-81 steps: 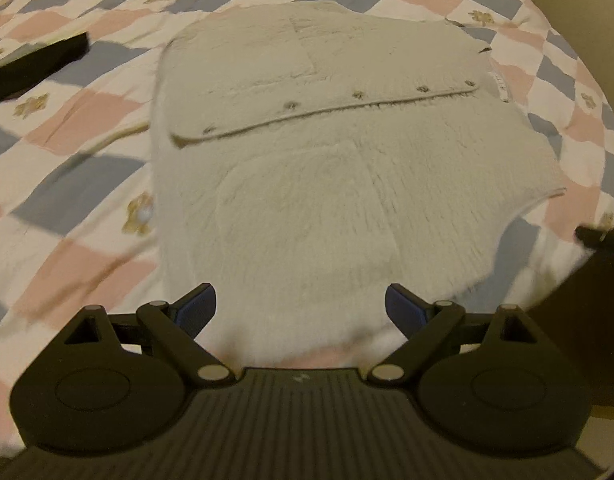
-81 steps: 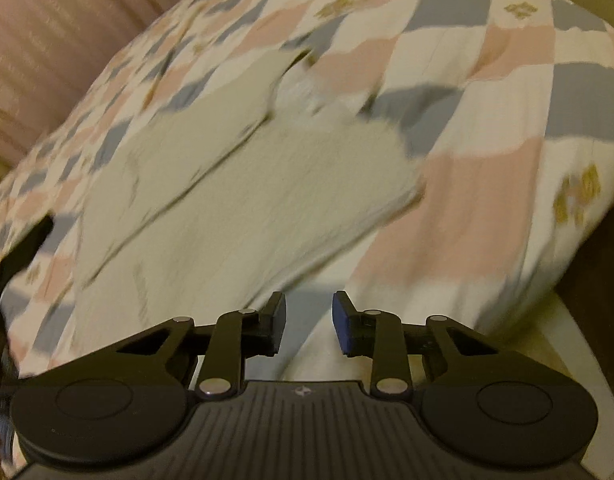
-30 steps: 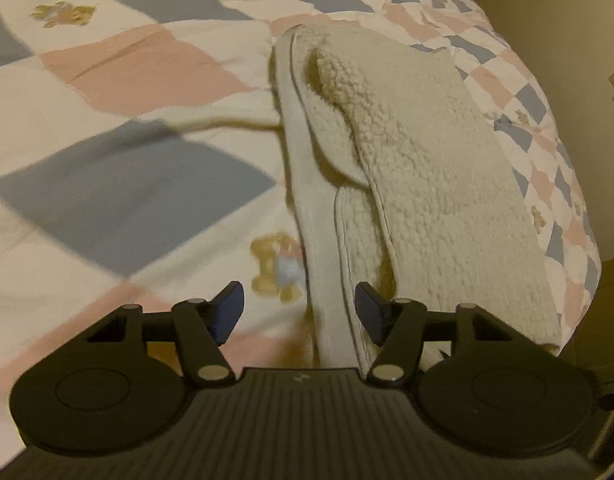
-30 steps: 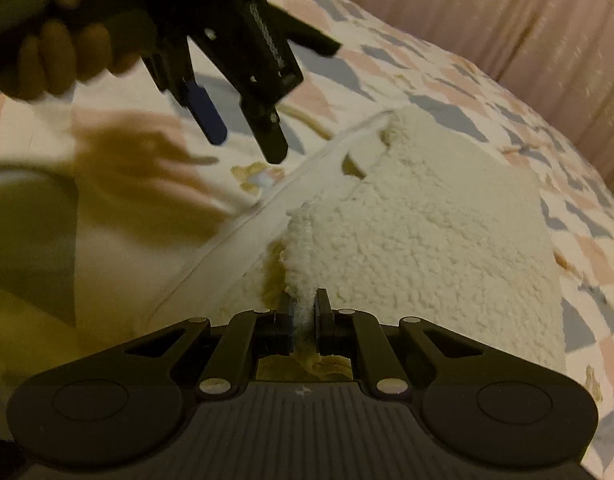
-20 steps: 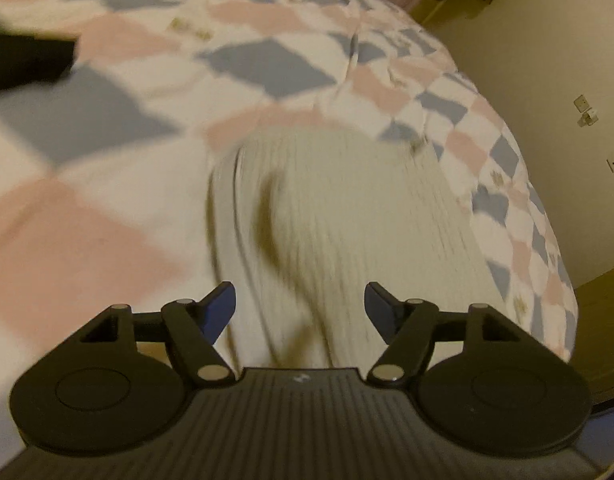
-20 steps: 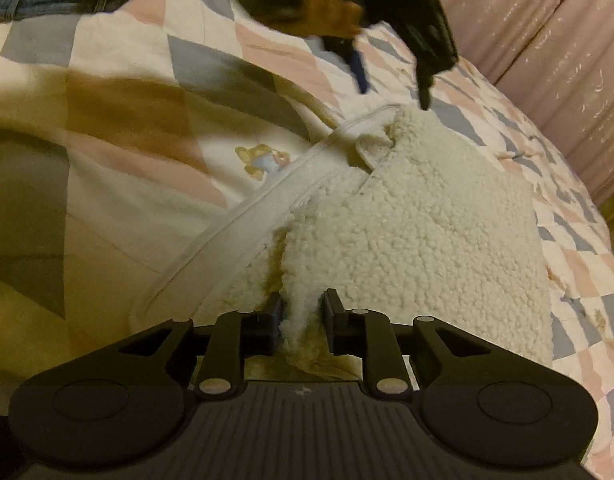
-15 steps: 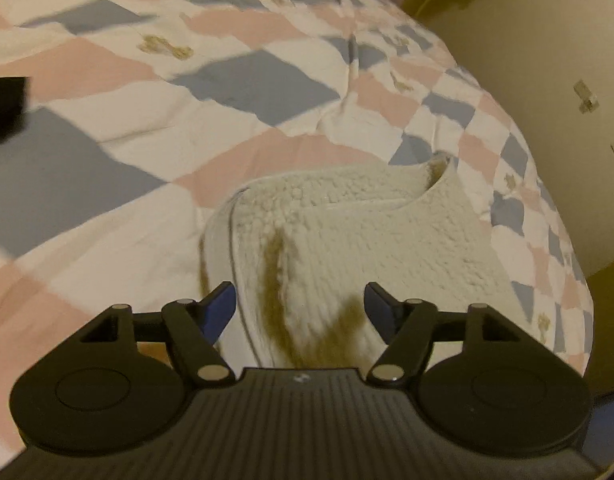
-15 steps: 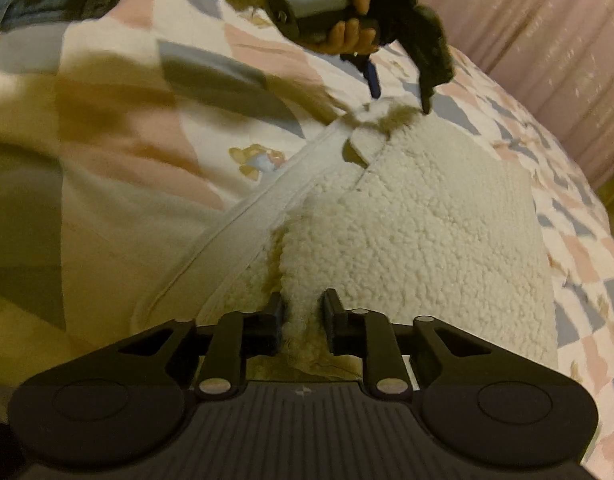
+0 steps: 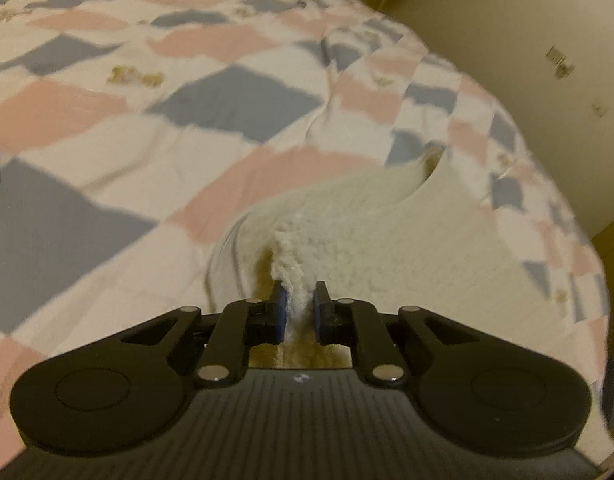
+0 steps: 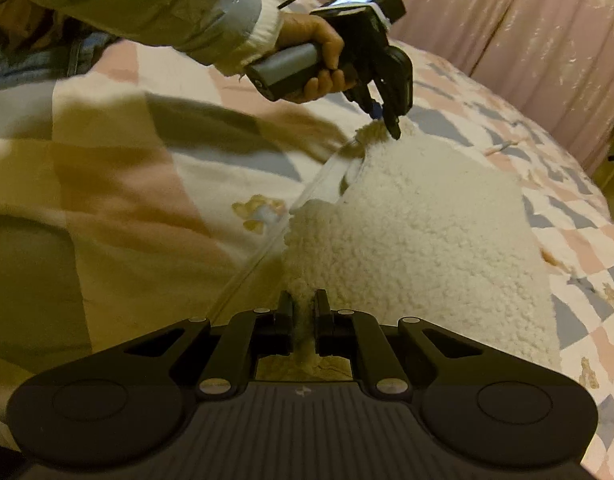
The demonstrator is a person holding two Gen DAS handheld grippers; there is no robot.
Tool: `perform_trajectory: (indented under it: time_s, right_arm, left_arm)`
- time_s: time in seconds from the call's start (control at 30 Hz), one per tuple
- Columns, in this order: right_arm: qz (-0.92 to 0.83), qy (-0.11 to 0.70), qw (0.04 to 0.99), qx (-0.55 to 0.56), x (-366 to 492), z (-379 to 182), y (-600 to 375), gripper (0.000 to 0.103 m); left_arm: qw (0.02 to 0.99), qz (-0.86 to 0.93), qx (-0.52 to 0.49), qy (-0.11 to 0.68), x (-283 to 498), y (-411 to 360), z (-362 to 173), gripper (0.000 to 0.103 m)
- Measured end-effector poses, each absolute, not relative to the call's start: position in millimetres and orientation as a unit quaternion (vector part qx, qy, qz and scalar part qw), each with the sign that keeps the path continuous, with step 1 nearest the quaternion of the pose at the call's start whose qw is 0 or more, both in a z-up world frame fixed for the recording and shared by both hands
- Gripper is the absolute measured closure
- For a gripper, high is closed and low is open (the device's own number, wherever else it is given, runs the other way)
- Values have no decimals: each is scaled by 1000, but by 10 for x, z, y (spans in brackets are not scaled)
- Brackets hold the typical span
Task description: Fold clothes
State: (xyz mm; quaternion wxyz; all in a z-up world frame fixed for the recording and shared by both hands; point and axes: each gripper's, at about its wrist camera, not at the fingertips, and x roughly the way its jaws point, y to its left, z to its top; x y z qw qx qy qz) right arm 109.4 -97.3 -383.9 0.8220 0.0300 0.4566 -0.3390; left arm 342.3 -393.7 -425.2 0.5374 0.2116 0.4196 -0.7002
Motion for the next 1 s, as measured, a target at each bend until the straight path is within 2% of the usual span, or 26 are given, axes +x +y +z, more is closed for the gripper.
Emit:
perform_trajectory:
  time_s: [0.23,0.37,0.57,0.73,0.87,1.0]
  right_arm:
    - [-325,455,829,12,1135,-3815,-913,95]
    - [-312,505,805,-4,1241,-4050,-918,94]
    - [-288,508,812,-1,1220,-4047,-888,72]
    - [-313,481,819,20,974,-3779,-933,69]
    - [-384,431,816,-27,724,-3552,-1072,69]
    - [-439,408,800,25,455,-3501,-1579,69]
  left_arm:
    - [550,-716,176,392,3510,-3824,-4081,94]
    - [551,-698,224,399,3438,-3853,-4263,92]
    - [581,-678,217,394,3512,-3667,-4281,90]
    - [628,-647,215,375,3563,-3401,-3985,93]
    - [587,-694,218,355,3112,-3162,-3688,93]
    - [522,-745,265,320,2441,-2959,-3763,88]
